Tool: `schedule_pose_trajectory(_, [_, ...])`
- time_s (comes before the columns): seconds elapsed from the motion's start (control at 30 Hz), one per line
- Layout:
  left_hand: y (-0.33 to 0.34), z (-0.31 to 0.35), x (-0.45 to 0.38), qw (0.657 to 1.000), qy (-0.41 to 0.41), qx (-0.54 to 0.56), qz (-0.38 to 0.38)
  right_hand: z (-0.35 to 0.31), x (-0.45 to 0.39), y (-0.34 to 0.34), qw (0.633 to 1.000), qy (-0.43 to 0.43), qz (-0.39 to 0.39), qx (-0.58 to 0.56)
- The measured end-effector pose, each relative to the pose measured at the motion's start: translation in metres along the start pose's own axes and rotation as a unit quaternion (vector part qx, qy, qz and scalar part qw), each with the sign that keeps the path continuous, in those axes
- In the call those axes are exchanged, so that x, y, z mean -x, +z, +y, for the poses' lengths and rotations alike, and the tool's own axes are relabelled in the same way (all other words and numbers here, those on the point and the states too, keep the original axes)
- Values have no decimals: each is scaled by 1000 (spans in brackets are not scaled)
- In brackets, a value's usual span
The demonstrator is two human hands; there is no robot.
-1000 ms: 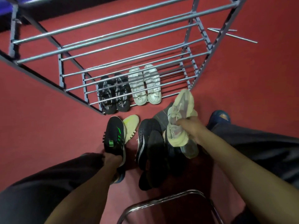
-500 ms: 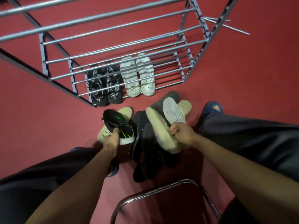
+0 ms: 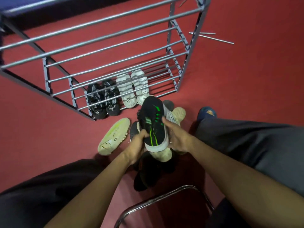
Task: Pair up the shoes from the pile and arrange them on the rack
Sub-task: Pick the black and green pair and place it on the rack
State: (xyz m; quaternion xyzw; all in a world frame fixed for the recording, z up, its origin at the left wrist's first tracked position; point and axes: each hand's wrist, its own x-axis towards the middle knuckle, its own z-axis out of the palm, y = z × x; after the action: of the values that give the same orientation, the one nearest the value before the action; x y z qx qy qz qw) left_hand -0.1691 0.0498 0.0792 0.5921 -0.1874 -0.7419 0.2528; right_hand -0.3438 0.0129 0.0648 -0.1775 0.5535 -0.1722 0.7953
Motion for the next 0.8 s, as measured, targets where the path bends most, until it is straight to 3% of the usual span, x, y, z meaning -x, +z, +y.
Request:
schedule_pose_trajectory(0.03, [6, -1, -3, 999, 2, -35, -1, -1, 0, 4, 1000, -15, -16, 1])
schedule_pose_trajectory(0.17, [9, 1, -16, 983, -5, -181, -5, 1, -23, -8, 986, -23, 126, 108])
schedule_pose_trajectory(0.23, [1, -4, -22, 980, -3, -198, 7, 0, -33, -18, 976, -27, 178, 119])
schedule_pose_trajectory(0.27, [-4, -5, -22, 985, 0, -168, 28, -2, -34, -21, 968, -29, 209, 135])
schedule_pose_trajectory(0.33, [-26, -16, -31, 979, 16, -146, 142, -6, -31, -25, 941, -32, 281, 186])
schedule_pose_trajectory(0.4, [-59, -34, -37, 942, 11, -227, 248, -6, -31, -31, 922, -27, 333, 193])
schedule_pose_trajectory(0.47, [-82, -66, -42, 939, -50, -257, 223, -2, -30, -40, 924, -18, 353, 148])
schedule_pose_trajectory(0.57, [-93, -103, -41, 960, -159, -168, 158, 0, -34, -41, 933, -7, 351, 81])
schedule_pose_trajectory(0.8, [-65, -77, -41, 972, -148, -144, 116, -3, -38, -27, 935, -15, 334, 117])
